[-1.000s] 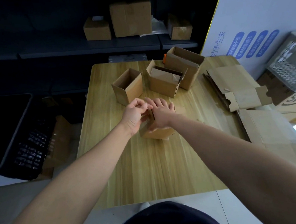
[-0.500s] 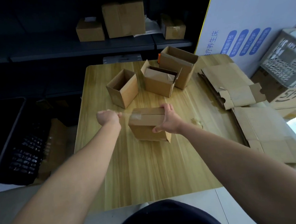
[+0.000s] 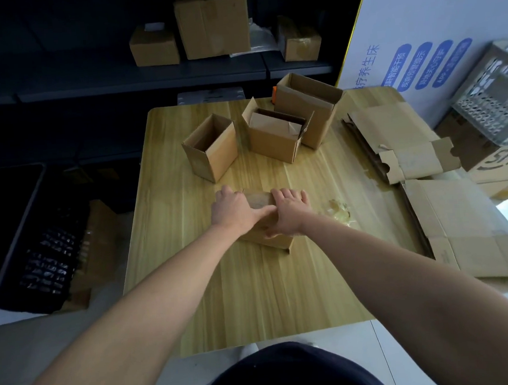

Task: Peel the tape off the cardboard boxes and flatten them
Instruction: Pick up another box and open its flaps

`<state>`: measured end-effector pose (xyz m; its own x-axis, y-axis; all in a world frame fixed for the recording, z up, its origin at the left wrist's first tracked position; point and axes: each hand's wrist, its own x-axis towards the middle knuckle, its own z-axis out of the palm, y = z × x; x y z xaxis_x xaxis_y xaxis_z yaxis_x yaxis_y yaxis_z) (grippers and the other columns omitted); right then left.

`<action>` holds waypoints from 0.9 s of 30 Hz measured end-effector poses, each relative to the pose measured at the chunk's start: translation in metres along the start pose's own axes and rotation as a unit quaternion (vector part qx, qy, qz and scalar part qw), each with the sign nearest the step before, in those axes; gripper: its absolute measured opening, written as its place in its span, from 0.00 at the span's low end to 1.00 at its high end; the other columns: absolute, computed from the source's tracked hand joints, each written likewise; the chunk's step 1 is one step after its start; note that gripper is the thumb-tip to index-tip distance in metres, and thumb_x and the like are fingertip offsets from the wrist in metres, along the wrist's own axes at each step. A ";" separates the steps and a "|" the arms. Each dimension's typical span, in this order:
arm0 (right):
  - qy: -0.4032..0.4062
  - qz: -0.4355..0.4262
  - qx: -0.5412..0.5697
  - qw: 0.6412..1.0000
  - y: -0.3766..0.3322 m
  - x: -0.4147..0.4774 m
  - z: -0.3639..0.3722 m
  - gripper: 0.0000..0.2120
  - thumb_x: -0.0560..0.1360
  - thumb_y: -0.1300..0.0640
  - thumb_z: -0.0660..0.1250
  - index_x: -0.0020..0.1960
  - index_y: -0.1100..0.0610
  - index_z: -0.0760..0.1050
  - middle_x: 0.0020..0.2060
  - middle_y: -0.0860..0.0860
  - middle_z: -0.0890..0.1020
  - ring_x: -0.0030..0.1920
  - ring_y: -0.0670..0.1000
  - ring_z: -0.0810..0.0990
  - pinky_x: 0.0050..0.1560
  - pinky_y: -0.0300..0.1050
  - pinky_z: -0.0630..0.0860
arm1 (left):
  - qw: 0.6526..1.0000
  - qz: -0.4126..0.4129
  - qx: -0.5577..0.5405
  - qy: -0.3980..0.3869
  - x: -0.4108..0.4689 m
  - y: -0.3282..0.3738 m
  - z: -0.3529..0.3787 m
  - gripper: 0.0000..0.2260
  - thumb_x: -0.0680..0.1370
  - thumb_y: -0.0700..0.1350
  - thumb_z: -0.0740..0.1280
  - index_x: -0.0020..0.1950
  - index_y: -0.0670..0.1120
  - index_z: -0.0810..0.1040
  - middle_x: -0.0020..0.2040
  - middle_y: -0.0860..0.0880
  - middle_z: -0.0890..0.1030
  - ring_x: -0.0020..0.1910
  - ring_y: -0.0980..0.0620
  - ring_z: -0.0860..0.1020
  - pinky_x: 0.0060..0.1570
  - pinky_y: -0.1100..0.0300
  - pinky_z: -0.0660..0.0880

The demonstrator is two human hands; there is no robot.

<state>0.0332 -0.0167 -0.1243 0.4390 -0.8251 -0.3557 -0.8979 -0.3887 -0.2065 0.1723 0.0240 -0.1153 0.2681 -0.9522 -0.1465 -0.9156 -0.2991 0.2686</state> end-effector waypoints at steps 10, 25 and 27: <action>0.057 -0.020 0.028 0.998 -0.002 0.003 -0.020 0.46 0.64 0.44 0.75 0.74 0.55 0.56 0.67 0.52 0.67 0.70 0.55 0.63 0.75 0.60 0.41 | 0.933 -0.094 -0.343 0.056 0.007 -0.011 -0.017 0.11 0.78 0.41 0.66 0.58 0.40 0.81 0.58 0.43 0.80 0.58 0.45 0.78 0.61 0.56 0.73; 0.185 0.085 0.054 0.977 0.115 -0.043 -0.073 0.43 0.64 0.46 0.76 0.72 0.54 0.58 0.66 0.53 0.68 0.69 0.55 0.63 0.75 0.61 0.46 | 0.710 -0.318 -0.609 0.155 0.054 0.001 -0.034 0.08 0.75 0.36 0.67 0.38 0.46 0.76 0.41 0.47 0.80 0.45 0.48 0.81 0.48 0.58 0.79; 0.219 0.146 0.062 0.963 0.145 -0.056 -0.079 0.43 0.64 0.47 0.76 0.72 0.55 0.58 0.67 0.54 0.67 0.70 0.57 0.63 0.74 0.61 0.48 | 0.768 -0.277 -0.555 0.157 0.051 0.013 -0.027 0.07 0.74 0.35 0.70 0.37 0.45 0.77 0.41 0.50 0.79 0.46 0.49 0.78 0.53 0.60 0.76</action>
<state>-0.1237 -0.0591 -0.0625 0.0879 -0.9961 -0.0016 -0.9581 -0.0841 -0.2739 0.1821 -0.0300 -0.0931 0.7437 -0.5747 -0.3414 0.1389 -0.3667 0.9199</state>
